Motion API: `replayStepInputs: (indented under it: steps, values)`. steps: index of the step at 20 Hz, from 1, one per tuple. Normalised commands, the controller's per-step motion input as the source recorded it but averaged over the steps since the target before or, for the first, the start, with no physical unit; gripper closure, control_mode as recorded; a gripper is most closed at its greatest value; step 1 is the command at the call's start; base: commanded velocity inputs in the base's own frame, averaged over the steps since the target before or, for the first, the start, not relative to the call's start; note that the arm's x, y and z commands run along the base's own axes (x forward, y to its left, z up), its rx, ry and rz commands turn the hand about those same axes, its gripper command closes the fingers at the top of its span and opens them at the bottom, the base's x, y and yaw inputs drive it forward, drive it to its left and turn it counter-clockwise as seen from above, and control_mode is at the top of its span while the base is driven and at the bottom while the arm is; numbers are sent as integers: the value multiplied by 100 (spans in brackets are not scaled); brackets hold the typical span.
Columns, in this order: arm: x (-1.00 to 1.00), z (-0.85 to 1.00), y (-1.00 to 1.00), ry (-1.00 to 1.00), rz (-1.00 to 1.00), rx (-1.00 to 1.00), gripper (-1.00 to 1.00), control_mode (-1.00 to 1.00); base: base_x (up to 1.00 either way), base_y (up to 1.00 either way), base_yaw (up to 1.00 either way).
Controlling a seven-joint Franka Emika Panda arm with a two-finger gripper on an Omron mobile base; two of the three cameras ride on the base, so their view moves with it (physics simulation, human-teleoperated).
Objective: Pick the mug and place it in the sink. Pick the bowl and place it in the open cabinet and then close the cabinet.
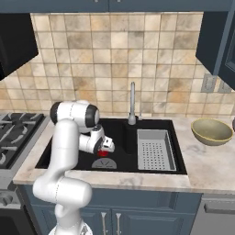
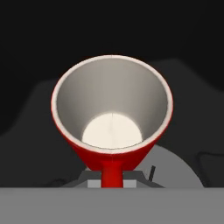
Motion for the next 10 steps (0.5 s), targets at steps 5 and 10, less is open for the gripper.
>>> replayStepInputs:
  steps: [5,10]
  values:
    - [8,-14,0,0,0,0,100,-100,0,0,0]
    - [1,-16,0,0,0,0,100,-100,0,0,0]
